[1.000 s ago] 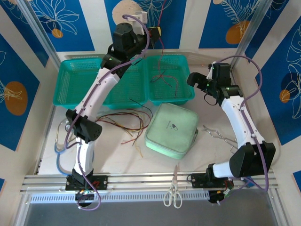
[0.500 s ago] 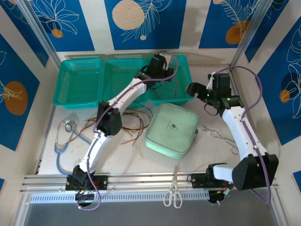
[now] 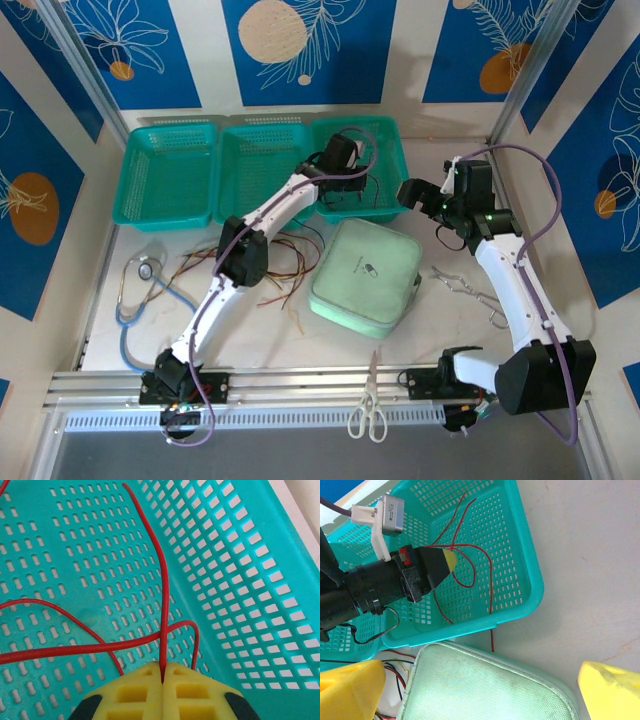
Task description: Untangle the cables
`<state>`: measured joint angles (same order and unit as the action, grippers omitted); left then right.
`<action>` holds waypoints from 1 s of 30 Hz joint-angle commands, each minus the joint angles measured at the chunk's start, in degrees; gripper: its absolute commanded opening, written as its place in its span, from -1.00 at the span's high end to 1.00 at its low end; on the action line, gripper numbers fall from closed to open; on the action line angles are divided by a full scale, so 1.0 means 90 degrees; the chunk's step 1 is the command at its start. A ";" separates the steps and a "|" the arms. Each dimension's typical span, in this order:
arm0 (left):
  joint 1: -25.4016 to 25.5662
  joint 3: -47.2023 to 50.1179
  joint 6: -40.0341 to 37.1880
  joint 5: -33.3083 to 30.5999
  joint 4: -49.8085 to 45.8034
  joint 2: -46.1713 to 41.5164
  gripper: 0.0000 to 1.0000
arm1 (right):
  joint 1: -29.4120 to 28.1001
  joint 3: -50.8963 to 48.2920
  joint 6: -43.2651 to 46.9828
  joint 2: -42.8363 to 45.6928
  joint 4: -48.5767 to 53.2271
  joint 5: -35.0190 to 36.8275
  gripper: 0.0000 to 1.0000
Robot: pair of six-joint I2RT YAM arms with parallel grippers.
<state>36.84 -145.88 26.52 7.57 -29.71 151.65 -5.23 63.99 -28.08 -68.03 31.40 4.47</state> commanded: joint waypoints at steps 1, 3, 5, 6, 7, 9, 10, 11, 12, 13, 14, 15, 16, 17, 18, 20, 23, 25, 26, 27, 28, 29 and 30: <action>-0.0136 -0.0207 0.0164 0.0263 -0.0162 0.0028 1.00 | -0.0034 -0.0030 0.0014 0.0108 0.0130 -0.0116 -0.98; -0.0176 -0.0207 0.0207 0.0339 -0.0127 -0.0081 0.60 | -0.0034 -0.0010 0.0038 0.0108 0.0163 -0.0106 -0.98; -0.0188 -0.0208 0.0156 0.0326 -0.0107 -0.0275 0.40 | -0.0034 -0.0005 0.0053 0.0122 0.0174 -0.0079 -0.98; -0.0178 -0.0212 0.0107 0.0265 -0.0128 -0.0394 0.30 | -0.0032 0.0000 0.0053 0.0137 0.0173 -0.0062 -0.98; -0.0176 -0.0214 0.0108 0.0094 -0.0190 -0.0532 0.15 | -0.0031 0.0008 0.0053 0.0142 0.0173 -0.0050 -0.98; -0.0168 -0.0199 0.0076 -0.0089 -0.0233 -0.0832 -0.08 | -0.0033 0.0038 0.0043 0.0128 0.0175 -0.0047 -0.98; -0.0170 -0.0201 0.0057 -0.0144 -0.0243 -0.0989 -0.11 | -0.0043 0.0057 0.0043 0.0122 0.0183 -0.0047 -0.98; -0.0168 -0.0191 0.0027 -0.0189 -0.0251 -0.1148 -0.16 | -0.0051 0.0075 0.0043 0.0110 0.0183 -0.0039 -0.98; -0.0158 -0.0169 0.0004 -0.0245 -0.0268 -0.1291 -0.20 | -0.0062 0.0087 0.0053 0.0100 0.0198 -0.0038 -0.98; -0.0158 -0.0134 -0.0024 -0.0314 -0.0291 -0.1445 -0.24 | -0.0063 0.0106 0.0067 0.0093 0.0210 -0.0038 -0.98; -0.0159 -0.0086 -0.0051 -0.0381 -0.0311 -0.1599 -0.27 | -0.0079 0.0124 0.0081 0.0088 0.0222 -0.0028 -0.98; -0.0158 -0.0017 -0.0087 -0.0418 -0.0317 -0.1739 -0.29 | -0.0091 0.0127 0.0087 0.0088 0.0232 -0.0019 -0.98; -0.0158 0.0071 -0.0141 -0.0475 -0.0302 -0.1896 -0.32 | -0.0102 0.0134 0.0099 0.0088 0.0232 -0.0018 -0.98; -0.0163 0.0170 -0.0168 -0.0536 -0.0307 -0.2060 -0.34 | -0.0115 0.0136 0.0111 0.0088 0.0237 -0.0013 -0.98; -0.0167 0.0240 -0.0200 -0.0579 -0.0319 -0.2223 -0.35 | -0.0123 0.0144 0.0126 0.0088 0.0247 -0.0007 -0.98; -0.0172 0.0501 -0.0294 -0.0644 -0.0312 -0.2601 -0.36 | -0.0187 0.0146 0.0186 0.0088 0.0260 0.0001 -0.98; -0.0168 0.1134 -0.0397 -0.0676 -0.0331 -0.3315 -0.36 | -0.0384 0.0128 0.0434 0.0064 0.0252 0.0020 -0.98; -0.0178 0.1810 -0.0451 -0.0716 -0.0331 -0.3894 -0.37 | -0.0582 0.0084 0.0663 0.0016 0.0209 0.0005 -0.98; -0.0178 0.2264 -0.0465 -0.0783 -0.0308 -0.4232 -0.37 | -0.0681 0.0061 0.0788 -0.0013 0.0185 -0.0052 -0.98; -0.0186 0.2691 -0.0483 -0.0826 -0.0277 -0.4511 -0.37 | -0.0766 0.0042 0.0867 -0.0044 0.0150 -0.0107 -0.98; -0.0201 0.3206 -0.0501 -0.0862 -0.0240 -0.4904 -0.37 | -0.0856 0.0022 0.0943 -0.0071 0.0112 -0.0168 -0.98; -0.0221 0.3725 -0.0506 -0.0916 -0.0197 -0.5273 -0.37 | -0.0958 0.0010 0.0976 -0.0114 0.0061 -0.0208 -0.98; -0.0244 0.4140 -0.0497 -0.0953 -0.0137 -0.5573 -0.37 | -0.1043 -0.0002 0.1023 -0.0150 0.0029 -0.0222 -0.98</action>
<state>35.46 -116.14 23.49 1.21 -30.65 106.85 -12.99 64.01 -22.17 -68.34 32.53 4.21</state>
